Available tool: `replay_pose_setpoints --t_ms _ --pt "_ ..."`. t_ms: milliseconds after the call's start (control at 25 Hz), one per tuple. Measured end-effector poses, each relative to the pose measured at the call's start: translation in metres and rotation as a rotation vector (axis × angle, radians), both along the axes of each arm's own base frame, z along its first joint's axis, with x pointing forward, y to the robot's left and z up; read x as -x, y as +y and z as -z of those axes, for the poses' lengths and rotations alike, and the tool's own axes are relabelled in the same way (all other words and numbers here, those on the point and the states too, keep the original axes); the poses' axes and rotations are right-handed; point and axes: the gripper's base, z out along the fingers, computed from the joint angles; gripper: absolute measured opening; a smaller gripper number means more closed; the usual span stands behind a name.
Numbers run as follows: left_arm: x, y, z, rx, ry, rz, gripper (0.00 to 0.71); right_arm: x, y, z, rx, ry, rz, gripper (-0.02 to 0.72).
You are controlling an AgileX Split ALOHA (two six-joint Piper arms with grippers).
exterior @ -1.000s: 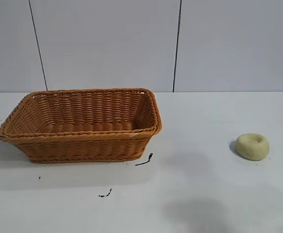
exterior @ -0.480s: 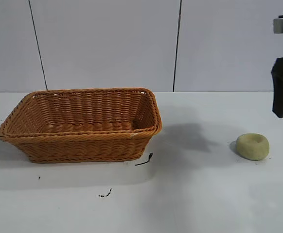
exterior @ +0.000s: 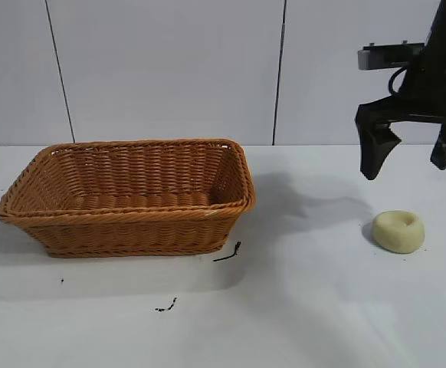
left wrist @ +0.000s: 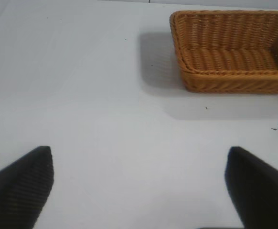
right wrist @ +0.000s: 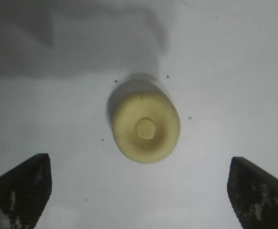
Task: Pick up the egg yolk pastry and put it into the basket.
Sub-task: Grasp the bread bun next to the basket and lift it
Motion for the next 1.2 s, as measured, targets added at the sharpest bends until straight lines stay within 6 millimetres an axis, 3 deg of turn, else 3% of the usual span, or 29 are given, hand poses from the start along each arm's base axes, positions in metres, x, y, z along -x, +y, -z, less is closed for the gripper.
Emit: replay_pose_setpoints --t_ms 640,1200 --pt "0.0 0.0 0.0 0.0 0.0 0.0 0.696 -0.017 -0.008 0.075 0.006 0.086 0.033 0.694" --pt "0.0 0.0 0.0 0.0 0.0 0.0 0.696 -0.02 -0.007 0.078 -0.009 0.057 0.041 0.685"
